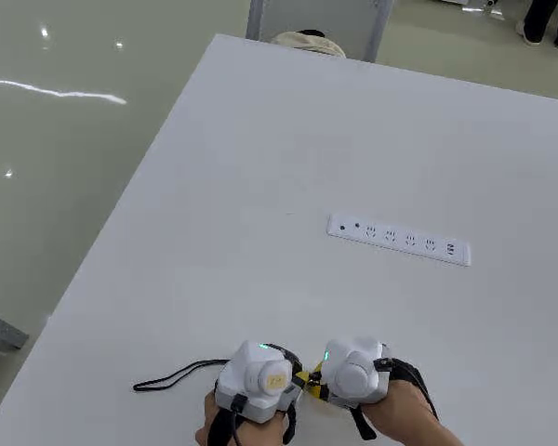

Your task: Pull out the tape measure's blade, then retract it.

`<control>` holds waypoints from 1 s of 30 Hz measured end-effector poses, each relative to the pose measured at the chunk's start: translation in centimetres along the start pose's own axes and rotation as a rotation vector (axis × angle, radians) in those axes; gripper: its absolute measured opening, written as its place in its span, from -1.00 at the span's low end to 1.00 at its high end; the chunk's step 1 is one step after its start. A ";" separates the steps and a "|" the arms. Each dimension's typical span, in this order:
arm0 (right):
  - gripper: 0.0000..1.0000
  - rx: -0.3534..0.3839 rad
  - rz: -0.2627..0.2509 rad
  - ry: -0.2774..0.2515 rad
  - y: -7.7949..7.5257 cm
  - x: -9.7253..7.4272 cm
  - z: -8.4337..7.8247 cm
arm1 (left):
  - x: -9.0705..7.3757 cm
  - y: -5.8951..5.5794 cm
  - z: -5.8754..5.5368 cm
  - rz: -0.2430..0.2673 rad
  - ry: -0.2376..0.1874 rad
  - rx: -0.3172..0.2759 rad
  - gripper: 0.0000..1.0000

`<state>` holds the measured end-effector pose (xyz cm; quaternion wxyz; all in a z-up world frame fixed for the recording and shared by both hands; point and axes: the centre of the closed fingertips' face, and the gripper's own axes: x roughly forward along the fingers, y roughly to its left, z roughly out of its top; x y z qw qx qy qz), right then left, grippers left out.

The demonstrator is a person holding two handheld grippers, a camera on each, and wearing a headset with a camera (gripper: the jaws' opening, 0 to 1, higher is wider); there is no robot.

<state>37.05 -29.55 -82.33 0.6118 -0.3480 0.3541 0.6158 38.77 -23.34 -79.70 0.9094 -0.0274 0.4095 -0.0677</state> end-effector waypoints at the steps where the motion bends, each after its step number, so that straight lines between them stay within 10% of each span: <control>1: -0.73 0.001 0.000 -0.001 0.0 0.0 0.0 | 0.0 0.0 0.0 0.000 0.000 0.001 0.21; 30: -0.73 -0.014 -0.007 -0.003 0.1 0.4 0.6 | 0.0 0.0 0.0 -0.003 -0.004 0.004 0.20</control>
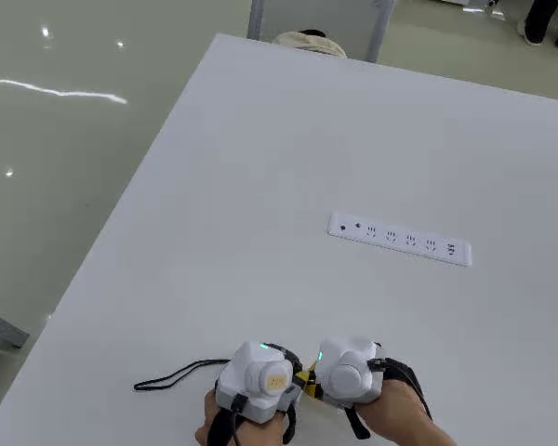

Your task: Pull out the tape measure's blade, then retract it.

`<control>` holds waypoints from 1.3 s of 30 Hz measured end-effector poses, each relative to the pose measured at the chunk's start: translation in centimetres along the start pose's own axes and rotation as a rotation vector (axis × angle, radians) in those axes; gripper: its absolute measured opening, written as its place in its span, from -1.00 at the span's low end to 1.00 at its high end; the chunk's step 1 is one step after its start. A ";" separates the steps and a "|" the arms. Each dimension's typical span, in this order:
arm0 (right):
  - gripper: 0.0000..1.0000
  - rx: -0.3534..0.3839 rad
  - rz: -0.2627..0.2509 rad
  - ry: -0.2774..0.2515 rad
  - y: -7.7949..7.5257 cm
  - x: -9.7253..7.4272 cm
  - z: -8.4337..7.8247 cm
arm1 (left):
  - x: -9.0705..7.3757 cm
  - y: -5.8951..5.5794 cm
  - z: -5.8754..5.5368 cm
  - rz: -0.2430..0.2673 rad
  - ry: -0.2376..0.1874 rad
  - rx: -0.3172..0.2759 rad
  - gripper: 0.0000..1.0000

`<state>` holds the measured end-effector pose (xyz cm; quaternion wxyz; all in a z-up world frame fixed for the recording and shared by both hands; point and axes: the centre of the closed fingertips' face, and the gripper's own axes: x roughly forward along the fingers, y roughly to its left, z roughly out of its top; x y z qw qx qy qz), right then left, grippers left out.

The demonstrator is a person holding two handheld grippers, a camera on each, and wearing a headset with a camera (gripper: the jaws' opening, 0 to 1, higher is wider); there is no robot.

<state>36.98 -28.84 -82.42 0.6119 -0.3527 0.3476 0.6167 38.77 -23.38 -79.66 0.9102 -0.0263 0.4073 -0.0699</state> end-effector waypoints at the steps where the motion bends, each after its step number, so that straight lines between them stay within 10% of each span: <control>1: -0.72 0.001 0.000 0.000 0.0 0.0 0.0 | 0.0 0.0 0.0 0.000 0.000 0.000 0.20; 39: -0.65 0.033 -0.036 0.018 -0.2 -0.1 0.0 | -0.1 0.0 -0.1 -0.009 0.005 -0.011 0.27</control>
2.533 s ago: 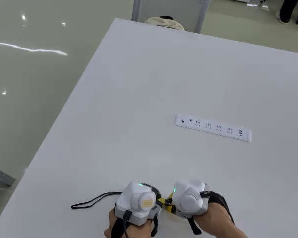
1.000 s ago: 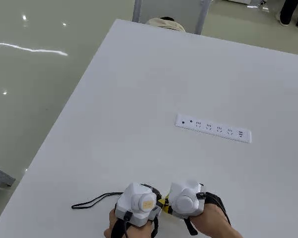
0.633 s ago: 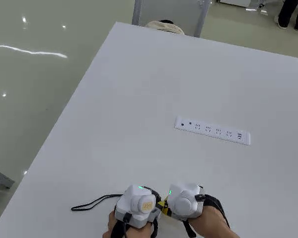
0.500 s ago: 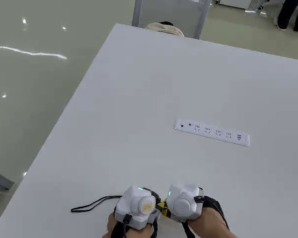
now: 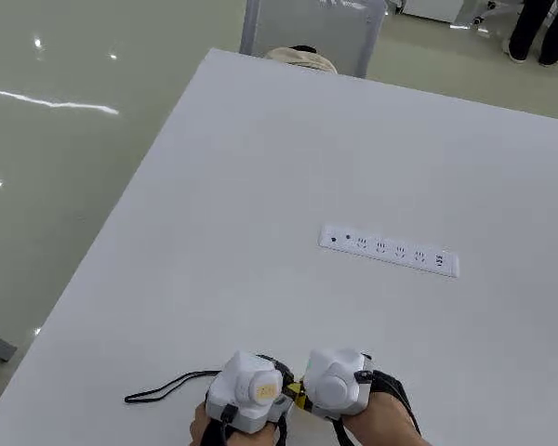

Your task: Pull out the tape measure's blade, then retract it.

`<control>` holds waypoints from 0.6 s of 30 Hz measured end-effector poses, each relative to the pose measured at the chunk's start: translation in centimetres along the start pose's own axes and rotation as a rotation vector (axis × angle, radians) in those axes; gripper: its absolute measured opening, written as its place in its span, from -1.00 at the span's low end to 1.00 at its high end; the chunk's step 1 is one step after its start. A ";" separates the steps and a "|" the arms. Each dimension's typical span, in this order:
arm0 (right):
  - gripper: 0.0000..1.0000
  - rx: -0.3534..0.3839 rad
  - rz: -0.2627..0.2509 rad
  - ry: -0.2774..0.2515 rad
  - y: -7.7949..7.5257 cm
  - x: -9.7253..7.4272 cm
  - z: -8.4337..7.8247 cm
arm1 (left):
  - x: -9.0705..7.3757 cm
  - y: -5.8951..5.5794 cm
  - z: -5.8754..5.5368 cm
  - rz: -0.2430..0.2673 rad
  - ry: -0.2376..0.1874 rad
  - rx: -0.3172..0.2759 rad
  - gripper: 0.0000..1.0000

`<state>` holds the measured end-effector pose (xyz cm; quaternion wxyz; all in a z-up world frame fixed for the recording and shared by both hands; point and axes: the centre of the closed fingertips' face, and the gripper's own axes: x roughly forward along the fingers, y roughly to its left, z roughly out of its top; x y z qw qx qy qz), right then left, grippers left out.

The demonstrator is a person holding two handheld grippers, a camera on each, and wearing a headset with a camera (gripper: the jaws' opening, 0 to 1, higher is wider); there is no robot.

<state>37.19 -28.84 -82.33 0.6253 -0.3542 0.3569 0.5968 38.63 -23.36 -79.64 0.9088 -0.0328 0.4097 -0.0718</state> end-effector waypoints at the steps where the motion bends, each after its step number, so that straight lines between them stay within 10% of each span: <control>1: -0.65 0.001 -0.001 0.000 0.0 0.0 0.0 | 0.0 0.0 0.0 0.000 -0.001 0.001 0.27; 18: -0.56 0.053 -0.027 -0.004 -0.3 -0.2 -0.5 | -0.2 -0.2 0.1 -0.008 -0.022 0.029 0.31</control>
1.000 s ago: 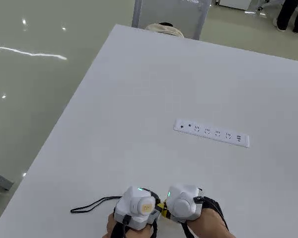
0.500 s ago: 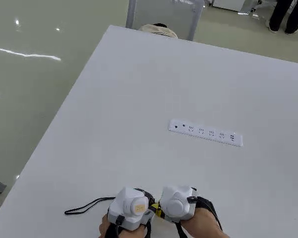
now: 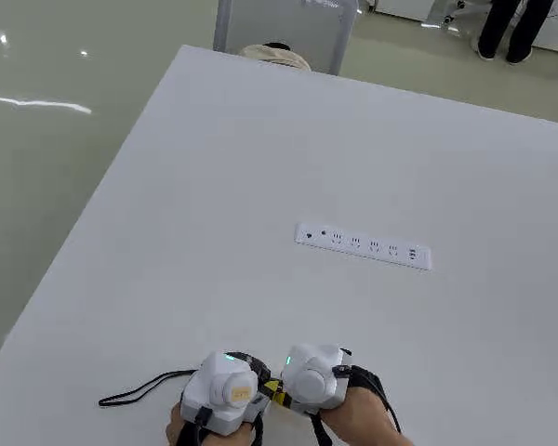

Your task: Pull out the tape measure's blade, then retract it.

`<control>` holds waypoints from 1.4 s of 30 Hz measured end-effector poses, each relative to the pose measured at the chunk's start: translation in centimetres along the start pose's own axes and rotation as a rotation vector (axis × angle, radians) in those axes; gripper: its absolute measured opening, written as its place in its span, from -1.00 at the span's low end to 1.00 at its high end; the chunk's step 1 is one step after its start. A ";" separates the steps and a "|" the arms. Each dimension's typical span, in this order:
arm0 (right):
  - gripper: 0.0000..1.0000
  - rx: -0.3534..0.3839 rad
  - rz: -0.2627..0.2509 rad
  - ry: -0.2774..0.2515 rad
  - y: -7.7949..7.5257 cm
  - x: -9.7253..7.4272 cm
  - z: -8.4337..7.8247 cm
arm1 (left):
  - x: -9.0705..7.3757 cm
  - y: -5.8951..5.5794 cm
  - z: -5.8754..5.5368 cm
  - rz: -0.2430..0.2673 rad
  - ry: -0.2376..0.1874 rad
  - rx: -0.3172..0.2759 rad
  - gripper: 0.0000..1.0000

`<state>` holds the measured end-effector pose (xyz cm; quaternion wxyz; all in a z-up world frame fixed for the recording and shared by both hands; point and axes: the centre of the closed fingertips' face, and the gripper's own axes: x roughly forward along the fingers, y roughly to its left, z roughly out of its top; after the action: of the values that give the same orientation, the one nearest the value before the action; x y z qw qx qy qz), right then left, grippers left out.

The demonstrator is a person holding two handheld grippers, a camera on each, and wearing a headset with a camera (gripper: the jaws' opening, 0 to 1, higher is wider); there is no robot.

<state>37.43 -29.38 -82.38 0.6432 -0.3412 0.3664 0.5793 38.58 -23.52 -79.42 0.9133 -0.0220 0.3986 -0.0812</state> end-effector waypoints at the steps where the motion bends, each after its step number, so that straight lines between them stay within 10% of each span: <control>1: -0.55 0.003 0.000 -0.001 0.0 0.0 -0.1 | 0.0 0.0 0.0 -0.002 0.000 0.000 0.31; 42: -0.21 0.227 -0.082 -0.096 0.5 -2.8 -0.2 | -2.1 -0.1 -0.1 -0.021 -0.006 0.094 0.47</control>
<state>36.71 -30.89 -80.03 0.7176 -0.2525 0.3842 0.5231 37.07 -23.27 -77.98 0.9136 0.0166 0.3914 -0.1093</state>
